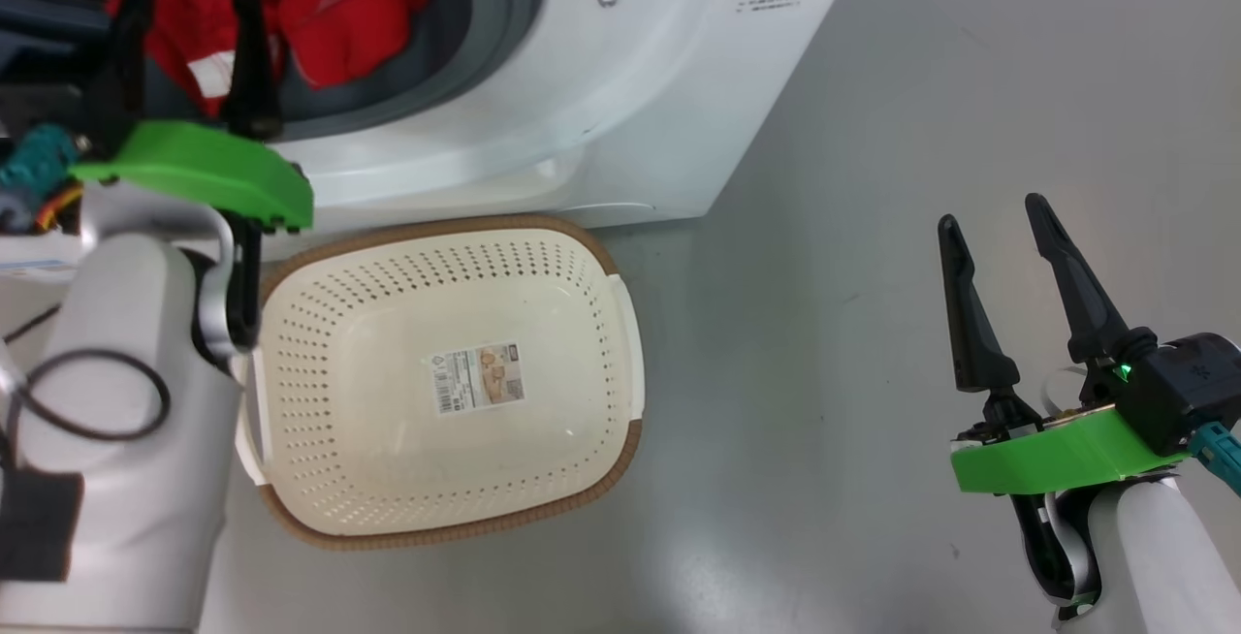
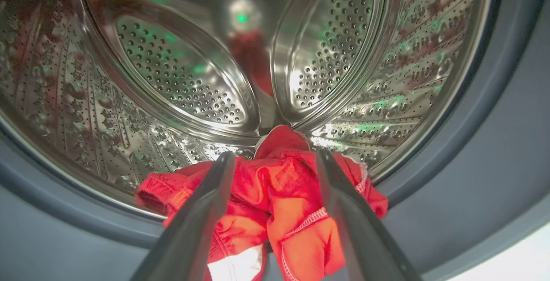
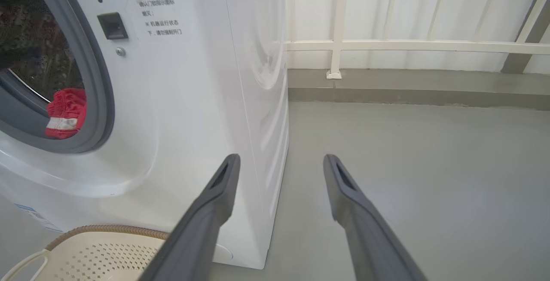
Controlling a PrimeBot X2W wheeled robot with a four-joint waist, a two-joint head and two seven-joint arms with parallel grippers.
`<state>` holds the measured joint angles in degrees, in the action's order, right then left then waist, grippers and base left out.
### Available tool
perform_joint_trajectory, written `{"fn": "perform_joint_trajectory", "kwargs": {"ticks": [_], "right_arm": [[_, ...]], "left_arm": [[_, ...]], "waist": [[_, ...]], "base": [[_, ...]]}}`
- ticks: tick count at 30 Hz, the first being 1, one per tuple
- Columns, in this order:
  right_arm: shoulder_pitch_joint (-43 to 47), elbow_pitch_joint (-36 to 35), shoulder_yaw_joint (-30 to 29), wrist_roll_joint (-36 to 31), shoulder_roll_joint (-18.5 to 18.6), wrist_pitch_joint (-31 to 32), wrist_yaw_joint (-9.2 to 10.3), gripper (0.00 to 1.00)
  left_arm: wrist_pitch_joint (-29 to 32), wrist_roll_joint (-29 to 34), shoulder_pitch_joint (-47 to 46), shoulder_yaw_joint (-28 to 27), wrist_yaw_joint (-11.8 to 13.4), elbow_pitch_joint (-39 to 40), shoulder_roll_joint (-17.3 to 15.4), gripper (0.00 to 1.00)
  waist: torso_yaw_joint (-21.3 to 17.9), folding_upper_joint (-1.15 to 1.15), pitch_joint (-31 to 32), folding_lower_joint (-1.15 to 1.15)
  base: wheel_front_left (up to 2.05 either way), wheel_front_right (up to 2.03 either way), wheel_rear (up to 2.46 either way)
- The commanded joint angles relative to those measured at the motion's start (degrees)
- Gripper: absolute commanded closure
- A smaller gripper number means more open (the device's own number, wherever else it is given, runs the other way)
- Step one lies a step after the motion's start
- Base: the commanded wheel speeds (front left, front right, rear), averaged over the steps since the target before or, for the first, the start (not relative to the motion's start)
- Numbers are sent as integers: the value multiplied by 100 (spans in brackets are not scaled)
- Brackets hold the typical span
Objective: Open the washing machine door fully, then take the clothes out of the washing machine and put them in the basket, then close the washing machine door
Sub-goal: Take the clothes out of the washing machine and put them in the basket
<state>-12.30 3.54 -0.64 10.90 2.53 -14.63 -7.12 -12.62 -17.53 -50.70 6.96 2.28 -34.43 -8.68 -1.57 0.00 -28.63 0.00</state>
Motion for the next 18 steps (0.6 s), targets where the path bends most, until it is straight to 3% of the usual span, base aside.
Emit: {"fn": "perform_joint_trajectory", "kwargs": {"ticks": [1, 8, 18], "right_arm": [[-71, -146, 162, -1, 34, -37, -36, 0], [-108, -151, 151, -13, 34, -37, -36, 0], [-134, -112, 235, 8, 34, -37, -36, 0]], "left_arm": [[68, 60, -226, -156, 91, -71, -311, 0], [484, 348, -755, 41, 303, -867, -544, 0], [1240, 632, -1273, 369, 408, -1843, -735, 0]], "waist": [[-84, 0, -92, 0], [-167, 0, -177, 0], [-261, 0, -242, 0]], "base": [[0, 0, 0], [0, 0, 0], [0, 0, 0]]}}
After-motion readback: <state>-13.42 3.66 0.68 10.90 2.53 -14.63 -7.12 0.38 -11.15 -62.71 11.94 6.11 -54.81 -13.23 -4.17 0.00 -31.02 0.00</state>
